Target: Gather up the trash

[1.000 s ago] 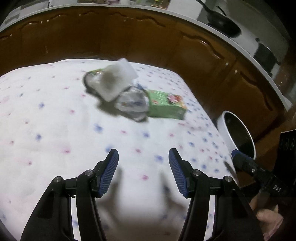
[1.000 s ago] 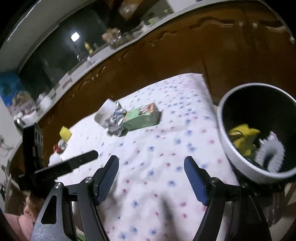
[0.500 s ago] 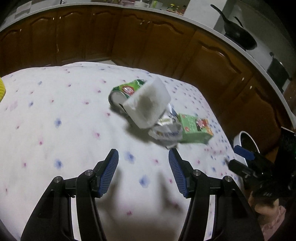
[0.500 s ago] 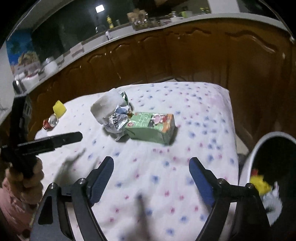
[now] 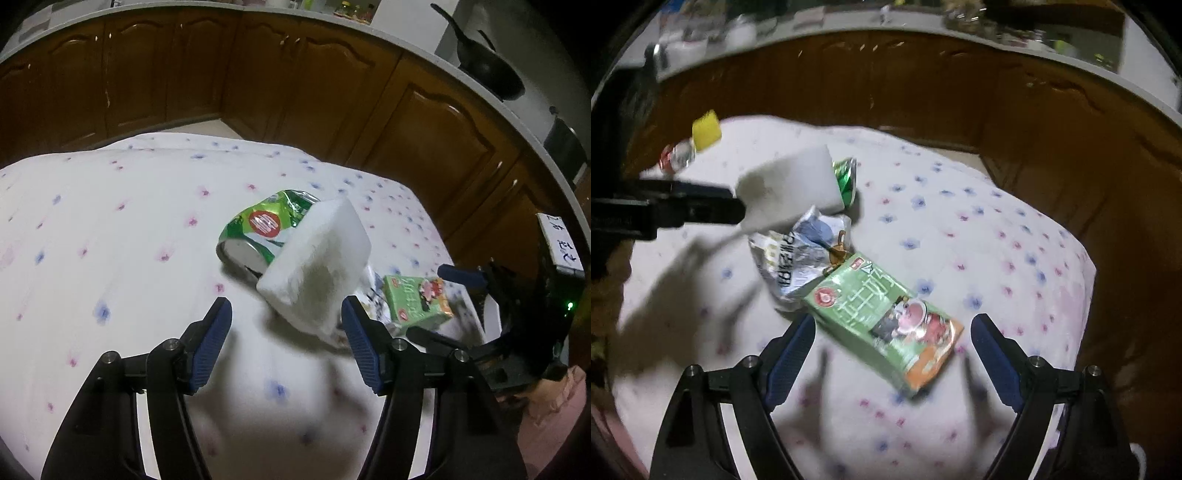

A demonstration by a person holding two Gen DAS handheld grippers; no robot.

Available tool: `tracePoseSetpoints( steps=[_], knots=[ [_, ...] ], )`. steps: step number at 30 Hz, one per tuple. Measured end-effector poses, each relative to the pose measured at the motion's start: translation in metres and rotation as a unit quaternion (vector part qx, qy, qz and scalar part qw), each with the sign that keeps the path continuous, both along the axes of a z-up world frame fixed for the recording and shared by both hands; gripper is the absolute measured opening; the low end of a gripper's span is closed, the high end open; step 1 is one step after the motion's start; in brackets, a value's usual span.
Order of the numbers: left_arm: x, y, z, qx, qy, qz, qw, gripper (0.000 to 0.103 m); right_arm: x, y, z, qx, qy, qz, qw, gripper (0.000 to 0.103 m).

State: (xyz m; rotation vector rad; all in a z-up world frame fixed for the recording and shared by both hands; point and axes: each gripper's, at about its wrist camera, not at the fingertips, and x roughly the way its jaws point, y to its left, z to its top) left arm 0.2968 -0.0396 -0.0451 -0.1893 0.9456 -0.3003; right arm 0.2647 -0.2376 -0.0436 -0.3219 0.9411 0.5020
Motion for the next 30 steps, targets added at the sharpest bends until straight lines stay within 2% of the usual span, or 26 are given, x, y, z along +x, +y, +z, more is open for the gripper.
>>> tracePoseSetpoints(
  steps=[3,5,6,8,9,13,19,22,26,30],
  knots=[
    [0.005,-0.002,-0.001,-0.004,-0.002,-0.001,1.0000,0.063,0.006,0.003,-0.009,-0.004,0.030,0.004,1.000,0.080],
    [0.007,-0.003,-0.001,-0.005,-0.005,-0.001,1.0000,0.062,0.002,0.002,-0.012,-0.001,0.036,-0.002,0.999,0.060],
    [0.007,-0.005,-0.001,-0.006,-0.006,-0.003,1.0000,0.061,-0.001,0.000,-0.012,0.005,0.035,-0.009,0.999,0.059],
    [0.005,-0.007,0.000,-0.002,-0.013,-0.005,0.9999,0.047,-0.011,-0.005,-0.011,0.019,0.032,-0.029,0.999,0.055],
    [0.003,-0.008,0.000,0.000,-0.013,-0.008,0.9999,0.039,-0.015,-0.007,-0.010,0.028,0.034,-0.037,0.998,0.055],
    [-0.006,-0.007,0.004,-0.008,-0.021,-0.012,0.9997,0.035,-0.040,-0.022,-0.008,0.077,0.051,-0.077,0.993,0.054],
    [-0.049,-0.012,0.010,-0.035,-0.019,-0.045,0.9982,0.033,-0.086,-0.049,-0.004,0.127,0.068,-0.161,0.976,0.054],
    [-0.074,-0.020,0.007,-0.034,-0.013,-0.070,0.9969,0.033,-0.113,-0.068,-0.002,0.154,0.071,-0.204,0.964,0.054],
    [-0.104,-0.026,0.001,-0.034,0.004,-0.088,0.9955,0.033,-0.133,-0.078,-0.001,0.158,0.073,-0.229,0.958,0.054],
    [-0.126,-0.013,-0.002,-0.029,0.009,-0.071,0.9970,0.035,-0.141,-0.077,-0.001,0.159,0.075,-0.242,0.954,0.053]
  ],
)
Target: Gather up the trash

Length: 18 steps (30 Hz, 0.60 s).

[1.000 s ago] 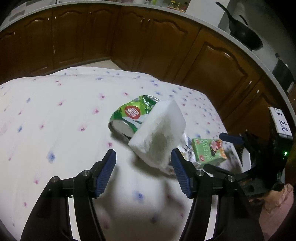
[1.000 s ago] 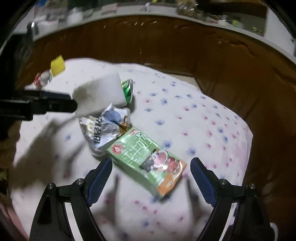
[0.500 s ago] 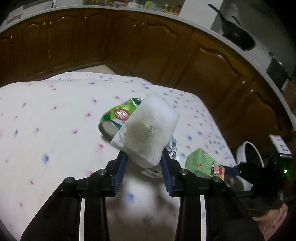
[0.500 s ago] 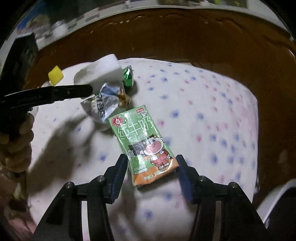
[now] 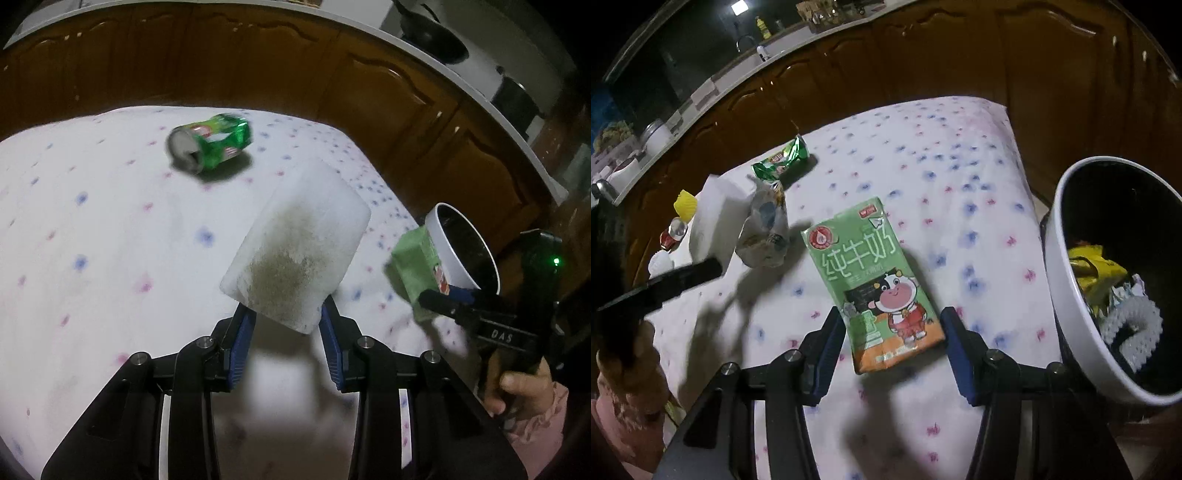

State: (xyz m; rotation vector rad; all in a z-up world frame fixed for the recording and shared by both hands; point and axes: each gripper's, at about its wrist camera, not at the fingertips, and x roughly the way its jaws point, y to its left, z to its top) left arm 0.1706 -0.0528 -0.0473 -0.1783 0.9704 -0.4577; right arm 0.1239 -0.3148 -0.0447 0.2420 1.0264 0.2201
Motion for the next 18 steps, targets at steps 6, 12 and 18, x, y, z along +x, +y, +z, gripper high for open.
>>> tracePoseSetpoints(
  steps=[6,12,18],
  knots=[
    [-0.017,0.019,-0.013,0.044,0.006,0.023,0.9988,0.046,-0.008,0.019,-0.004,-0.017,-0.007,0.019,1.000,0.056],
    [-0.028,0.041,-0.010,0.069,-0.009,0.053,0.9962,0.072,-0.016,0.021,0.004,-0.034,-0.033,0.018,0.999,0.076],
    [-0.031,0.044,-0.004,0.091,-0.037,0.038,0.9944,0.076,-0.014,0.015,0.014,-0.023,-0.047,0.007,0.999,0.078]
  ],
)
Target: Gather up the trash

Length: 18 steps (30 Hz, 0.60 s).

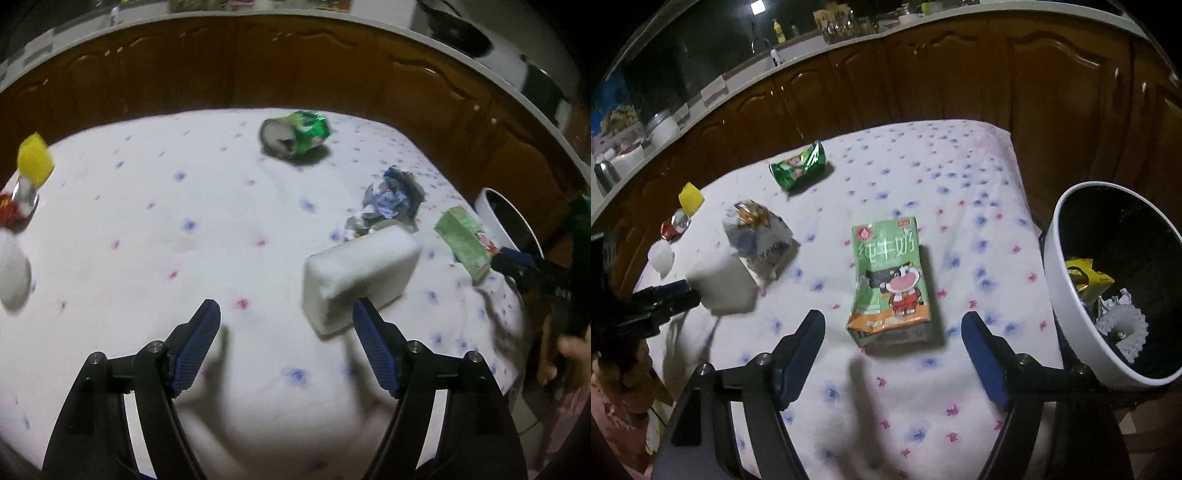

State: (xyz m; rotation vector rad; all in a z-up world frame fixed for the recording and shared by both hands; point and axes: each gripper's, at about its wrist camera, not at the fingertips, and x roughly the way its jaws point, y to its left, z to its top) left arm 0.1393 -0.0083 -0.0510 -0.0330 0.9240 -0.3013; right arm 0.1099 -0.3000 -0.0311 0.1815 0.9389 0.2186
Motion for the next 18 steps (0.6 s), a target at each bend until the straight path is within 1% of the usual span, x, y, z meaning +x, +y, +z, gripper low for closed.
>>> tracePoseSetpoints(
  steps=[3,5,8,9,10,11,12,13,14,16,18],
  knots=[
    [0.005,-0.011,0.004,0.008,-0.016,-0.029,0.9994,0.078,0.009,-0.001,-0.002,0.014,0.006,-0.004,1.000,0.078],
    [0.014,-0.018,0.002,0.005,-0.017,-0.054,0.9984,0.080,0.017,-0.002,-0.006,0.031,0.014,-0.005,0.999,0.078],
    [0.021,-0.029,-0.003,0.010,-0.015,-0.075,0.9971,0.079,0.023,0.002,-0.012,0.028,0.024,-0.007,0.999,0.077],
    [0.022,-0.032,-0.007,0.007,-0.010,-0.080,0.9967,0.076,0.026,0.003,-0.016,0.027,0.028,-0.008,0.999,0.077],
    [0.021,-0.035,-0.009,0.002,-0.007,-0.083,0.9965,0.061,0.028,0.004,-0.019,0.026,0.032,-0.011,0.999,0.072],
    [0.020,-0.037,-0.011,-0.003,-0.003,-0.086,0.9963,0.055,0.029,0.006,-0.021,0.024,0.034,-0.011,0.999,0.058],
    [0.018,-0.039,-0.011,-0.002,-0.005,-0.083,0.9965,0.054,0.029,0.007,-0.022,0.019,0.035,-0.012,0.999,0.048],
    [0.016,-0.039,-0.010,-0.002,-0.011,-0.080,0.9968,0.048,0.028,0.008,-0.023,0.014,0.033,-0.013,0.999,0.049],
    [0.013,-0.038,-0.008,-0.008,-0.014,-0.078,0.9968,0.046,0.026,0.009,-0.022,0.015,0.028,-0.013,0.999,0.049],
    [0.009,-0.035,-0.004,-0.028,-0.014,-0.071,0.9970,0.036,0.019,0.008,-0.017,0.028,0.017,-0.013,0.999,0.049],
    [0.005,-0.035,0.002,-0.041,-0.018,-0.067,0.9968,0.031,0.008,0.005,-0.012,0.039,0.005,-0.020,0.999,0.049]
  ],
)
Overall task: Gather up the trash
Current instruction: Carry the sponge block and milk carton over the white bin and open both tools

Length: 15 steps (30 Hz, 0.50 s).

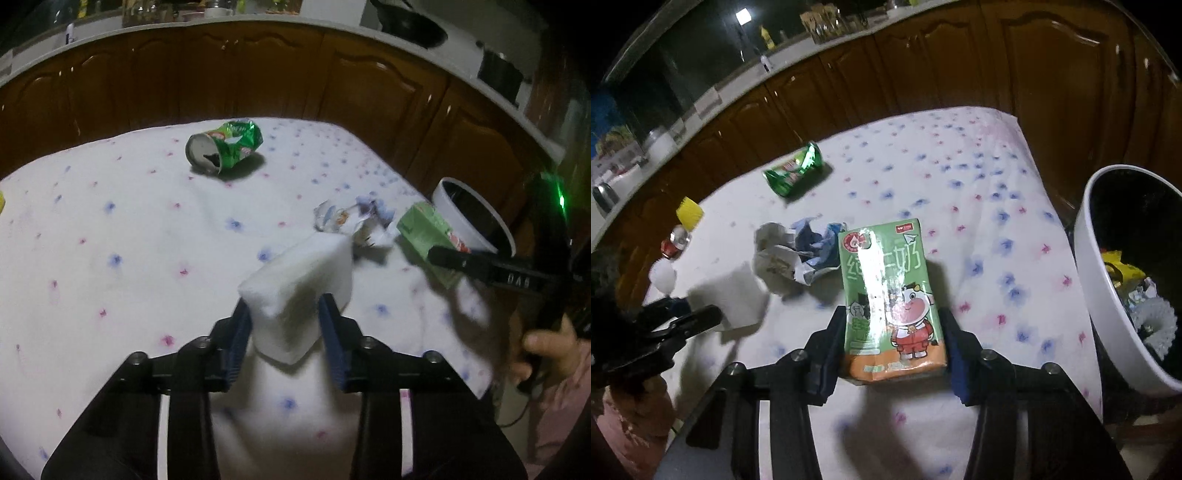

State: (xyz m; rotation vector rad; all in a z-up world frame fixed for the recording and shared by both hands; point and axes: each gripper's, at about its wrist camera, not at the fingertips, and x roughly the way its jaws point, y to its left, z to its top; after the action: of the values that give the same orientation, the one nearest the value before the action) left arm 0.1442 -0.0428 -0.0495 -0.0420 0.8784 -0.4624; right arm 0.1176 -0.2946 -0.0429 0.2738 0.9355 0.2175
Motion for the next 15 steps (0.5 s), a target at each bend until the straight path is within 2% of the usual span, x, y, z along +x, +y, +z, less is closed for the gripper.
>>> tracePoseSetpoints(
  steps=[3,9,15],
  knots=[
    [-0.007,-0.008,0.009,-0.013,-0.010,0.000,0.9999,0.029,-0.017,-0.011,0.008,0.026,-0.017,-0.019,0.999,0.049],
    [-0.026,-0.036,0.033,-0.022,-0.055,-0.015,0.9981,0.028,-0.045,-0.035,0.021,0.066,-0.038,-0.045,0.996,0.049],
    [-0.033,-0.073,0.047,-0.035,-0.067,-0.050,0.9959,0.028,-0.064,-0.063,0.034,0.063,-0.058,-0.077,0.993,0.049]
  ],
)
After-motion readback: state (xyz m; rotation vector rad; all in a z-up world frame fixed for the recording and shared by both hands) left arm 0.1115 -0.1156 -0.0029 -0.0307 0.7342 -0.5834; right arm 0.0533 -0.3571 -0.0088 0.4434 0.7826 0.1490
